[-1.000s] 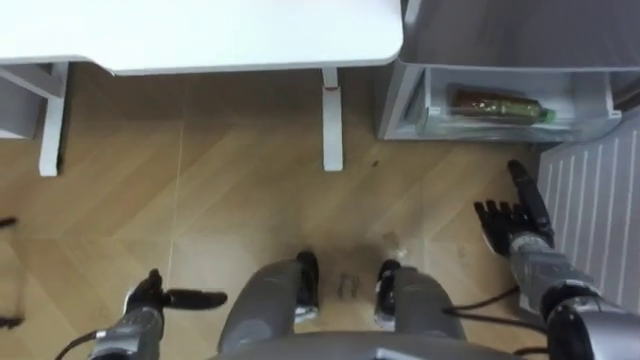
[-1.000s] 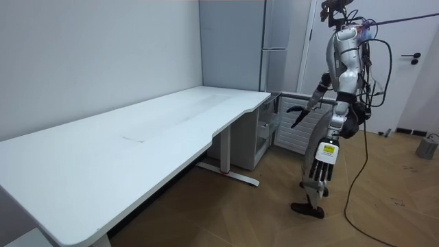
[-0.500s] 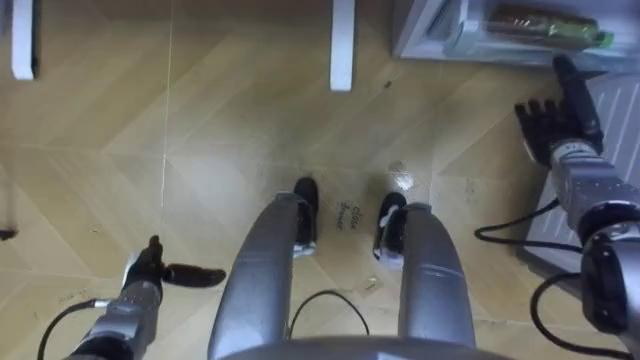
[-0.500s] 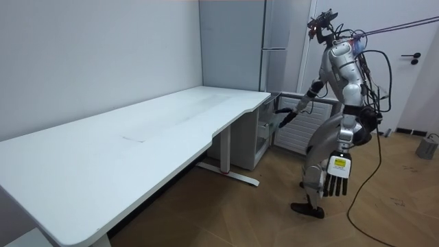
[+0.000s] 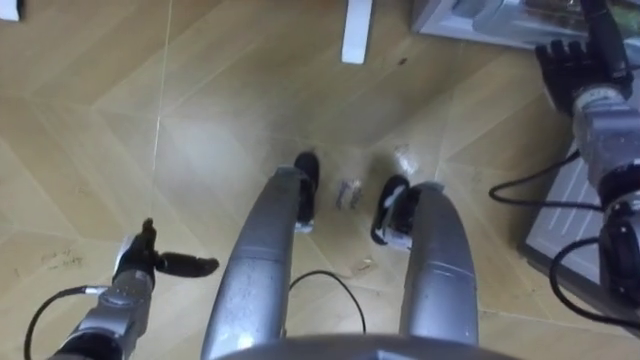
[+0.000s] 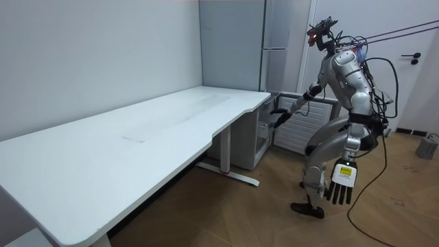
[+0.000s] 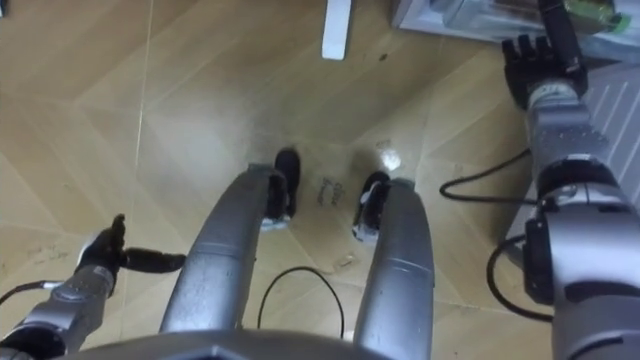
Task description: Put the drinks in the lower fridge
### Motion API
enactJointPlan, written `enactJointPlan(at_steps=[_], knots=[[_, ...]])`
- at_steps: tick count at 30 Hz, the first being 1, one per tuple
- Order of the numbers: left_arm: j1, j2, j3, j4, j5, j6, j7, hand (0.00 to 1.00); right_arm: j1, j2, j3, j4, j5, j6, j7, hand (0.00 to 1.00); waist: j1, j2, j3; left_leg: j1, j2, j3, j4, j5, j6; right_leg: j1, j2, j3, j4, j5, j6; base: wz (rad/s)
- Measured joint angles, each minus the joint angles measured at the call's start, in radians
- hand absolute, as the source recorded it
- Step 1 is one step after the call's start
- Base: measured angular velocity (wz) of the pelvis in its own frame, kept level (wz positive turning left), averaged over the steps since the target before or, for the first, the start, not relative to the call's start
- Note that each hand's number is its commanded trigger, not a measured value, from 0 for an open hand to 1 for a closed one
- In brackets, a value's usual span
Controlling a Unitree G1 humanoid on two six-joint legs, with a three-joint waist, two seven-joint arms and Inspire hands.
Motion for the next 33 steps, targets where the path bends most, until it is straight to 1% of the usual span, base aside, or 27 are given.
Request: enactJointPlan(at_steps=[3,5,6,7,10,13,16,17,18,19,20,21,23,24,25,26,27,28,30,33], knots=[[0.029,0.000,0.000,-0.011,-0.001,-0.011,0.016,0.00,-0.057,0.000,0.001,-0.001,0.001,-0.002,-0.063,0.00,-0.009,0.000,-0.0001,-0.002,0.000,0.000,-0.002,0.006,-0.002,0.000,-0.001,-0.006,-0.001,0.003,-0.002,0.05],[0.038,0.000,0.000,-0.011,-0.001,-0.010,0.032,0.00,-0.078,0.000,0.001,-0.006,0.005,-0.013,-0.100,0.00,-0.010,-0.004,-0.0005,-0.003,0.000,-0.001,-0.006,0.009,-0.002,0.001,-0.001,-0.012,-0.005,0.006,0.001,0.05],[0.045,0.000,0.000,-0.010,-0.001,-0.010,0.039,0.00,-0.082,0.000,0.003,-0.031,0.011,-0.019,-0.133,0.00,-0.009,-0.006,-0.0010,-0.002,0.000,-0.003,-0.010,0.010,-0.003,0.002,-0.001,-0.017,-0.008,0.007,0.000,0.04],[0.048,0.000,0.000,-0.010,-0.001,-0.010,0.039,0.00,-0.083,0.000,0.003,-0.042,0.013,-0.025,-0.145,0.00,-0.009,-0.006,-0.0010,-0.002,0.000,-0.005,-0.011,0.010,-0.003,0.004,-0.001,-0.020,-0.009,0.007,-0.002,0.06],[0.056,0.001,0.001,-0.007,-0.001,-0.009,0.038,0.00,-0.087,0.000,0.003,-0.074,0.011,-0.045,-0.185,0.00,-0.005,-0.012,-0.0010,0.003,0.000,-0.015,-0.014,0.014,-0.002,0.015,0.002,-0.029,-0.011,0.004,-0.017,0.09],[0.060,0.001,0.001,-0.007,0.000,-0.005,0.033,0.00,-0.088,0.000,0.003,-0.076,-0.001,-0.047,-0.200,0.00,0.001,-0.014,-0.0014,0.009,0.000,-0.016,-0.016,0.014,-0.005,0.022,0.002,-0.032,-0.012,0.002,-0.022,0.00],[0.063,0.002,0.003,-0.006,-0.001,-0.005,0.030,0.00,-0.089,-0.001,0.006,-0.076,-0.010,-0.053,-0.220,0.00,0.010,-0.014,-0.0011,0.013,0.000,-0.026,-0.018,0.016,-0.009,0.030,0.002,-0.043,-0.015,0.000,-0.026,0.02],[0.066,0.002,0.003,-0.006,-0.001,-0.004,0.030,0.00,-0.089,0.000,0.022,-0.076,-0.013,-0.063,-0.230,0.00,0.016,-0.016,-0.0001,0.019,0.002,-0.028,-0.024,0.017,-0.012,0.038,0.004,-0.047,-0.022,0.001,-0.026,0.00],[0.073,0.006,0.003,-0.006,-0.003,-0.004,0.030,0.00,-0.089,-0.001,0.046,-0.076,-0.014,-0.068,-0.234,0.00,0.017,-0.023,-0.0008,0.028,0.001,-0.030,-0.038,0.019,-0.015,0.045,0.003,-0.049,-0.031,0.000,-0.023,0.00],[0.077,0.008,0.003,-0.006,-0.005,-0.005,0.029,0.00,-0.089,-0.001,0.049,-0.076,-0.016,-0.068,-0.236,0.00,0.017,-0.025,-0.0001,0.031,0.001,-0.032,-0.042,0.021,-0.018,0.049,0.003,-0.054,-0.036,0.000,-0.023,0.07],[0.087,0.012,0.003,-0.006,-0.012,-0.005,0.029,0.00,-0.089,-0.001,0.053,-0.076,-0.018,-0.067,-0.243,0.00,0.017,-0.027,-0.0002,0.036,0.001,-0.042,-0.050,0.023,-0.026,0.059,0.003,-0.060,-0.046,0.001,-0.024,0.10],[0.098,0.015,0.005,-0.006,-0.015,-0.005,0.028,0.00,-0.089,-0.001,0.054,-0.076,-0.018,-0.067,-0.257,0.00,0.020,-0.032,0.0004,0.040,0.001,-0.047,-0.053,0.024,-0.029,0.065,0.001,-0.068,-0.046,-0.001,-0.027,0.12],[0.114,0.015,0.018,-0.006,-0.022,-0.005,0.028,0.00,-0.089,-0.001,0.054,-0.076,-0.028,-0.068,-0.277,0.00,0.023,-0.032,0.0004,0.041,0.000,-0.065,-0.055,0.027,-0.035,0.079,-0.001,-0.086,-0.053,-0.004,-0.032,0.16],[0.117,0.015,0.027,-0.006,-0.022,-0.004,0.028,0.00,-0.089,-0.001,0.054,-0.076,-0.040,-0.074,-0.296,0.00,0.030,-0.032,0.0004,0.043,0.000,-0.079,-0.059,0.031,-0.040,0.089,-0.001,-0.101,-0.061,-0.004,-0.036,0.21],[0.117,0.015,0.038,-0.007,-0.021,-0.006,0.027,0.00,-0.089,-0.005,0.053,-0.077,-0.047,-0.087,-0.322,0.00,0.044,-0.035,0.0009,0.046,0.000,-0.087,-0.062,0.034,-0.044,0.097,-0.001,-0.110,-0.064,-0.006,-0.040,0.16],[0.117,0.015,0.043,-0.007,-0.021,-0.010,0.027,0.00,-0.091,-0.007,0.053,-0.077,-0.049,-0.094,-0.336,0.00,0.053,-0.035,0.0009,0.048,-0.001,-0.090,-0.062,0.035,-0.044,0.100,0.000,-0.114,-0.064,-0.007,-0.042,0.14],[0.118,0.015,0.058,-0.007,-0.021,-0.015,0.027,0.00,-0.094,-0.013,0.053,-0.078,-0.049,-0.103,-0.358,0.00,0.065,-0.035,0.0009,0.052,-0.002,-0.098,-0.064,0.037,-0.046,0.107,-0.001,-0.122,-0.064,-0.009,-0.046,0.15],[0.123,0.016,0.072,-0.007,-0.021,-0.022,0.028,0.00,-0.101,-0.014,0.054,-0.079,-0.049,-0.111,-0.378,0.00,0.069,-0.035,0.0010,0.057,-0.006,-0.107,-0.066,0.040,-0.050,0.116,-0.003,-0.130,-0.064,-0.013,-0.049,0.18],[0.140,0.016,0.085,-0.006,-0.021,-0.033,0.028,0.00,-0.102,-0.015,0.061,-0.092,-0.049,-0.111,-0.406,0.00,0.065,-0.037,0.0021,0.068,-0.016,-0.119,-0.073,0.044,-0.057,0.129,-0.014,-0.141,-0.059,-0.021,-0.053,0.21],[0.170,0.016,0.085,-0.006,-0.021,-0.034,0.028,0.00,-0.101,-0.016,0.083,-0.129,-0.056,-0.109,-0.455,0.00,0.070,-0.039,0.0029,0.075,-0.019,-0.135,-0.078,0.049,-0.071,0.142,-0.018,-0.160,-0.059,-0.027,-0.065,0.14]])
